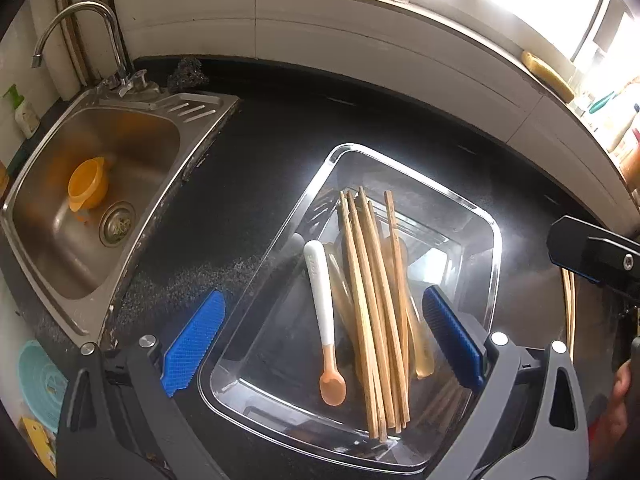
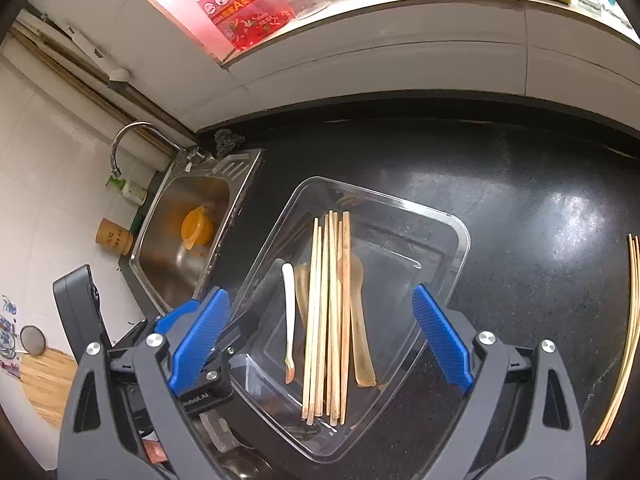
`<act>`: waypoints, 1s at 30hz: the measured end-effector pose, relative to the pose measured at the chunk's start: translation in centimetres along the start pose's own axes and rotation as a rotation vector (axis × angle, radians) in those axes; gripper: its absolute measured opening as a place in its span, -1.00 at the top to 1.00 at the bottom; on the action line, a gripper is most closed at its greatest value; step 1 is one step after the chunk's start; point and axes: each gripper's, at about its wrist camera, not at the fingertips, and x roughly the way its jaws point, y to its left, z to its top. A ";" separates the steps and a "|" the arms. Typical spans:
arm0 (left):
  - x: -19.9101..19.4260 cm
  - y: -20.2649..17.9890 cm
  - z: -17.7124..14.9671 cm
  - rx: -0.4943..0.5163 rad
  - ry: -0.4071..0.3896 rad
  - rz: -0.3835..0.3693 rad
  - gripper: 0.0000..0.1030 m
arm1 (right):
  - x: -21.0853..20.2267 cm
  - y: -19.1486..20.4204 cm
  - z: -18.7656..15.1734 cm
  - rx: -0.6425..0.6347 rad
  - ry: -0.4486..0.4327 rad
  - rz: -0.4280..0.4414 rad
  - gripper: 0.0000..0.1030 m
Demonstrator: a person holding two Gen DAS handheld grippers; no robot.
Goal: Organize utensils
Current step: 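Move both open tools back over the remaining chopstick pile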
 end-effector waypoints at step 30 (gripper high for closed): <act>-1.5 -32.9 -7.3 0.337 0.012 -0.229 -0.87 | -25.3 -26.4 -11.3 0.172 -0.200 -0.389 -0.75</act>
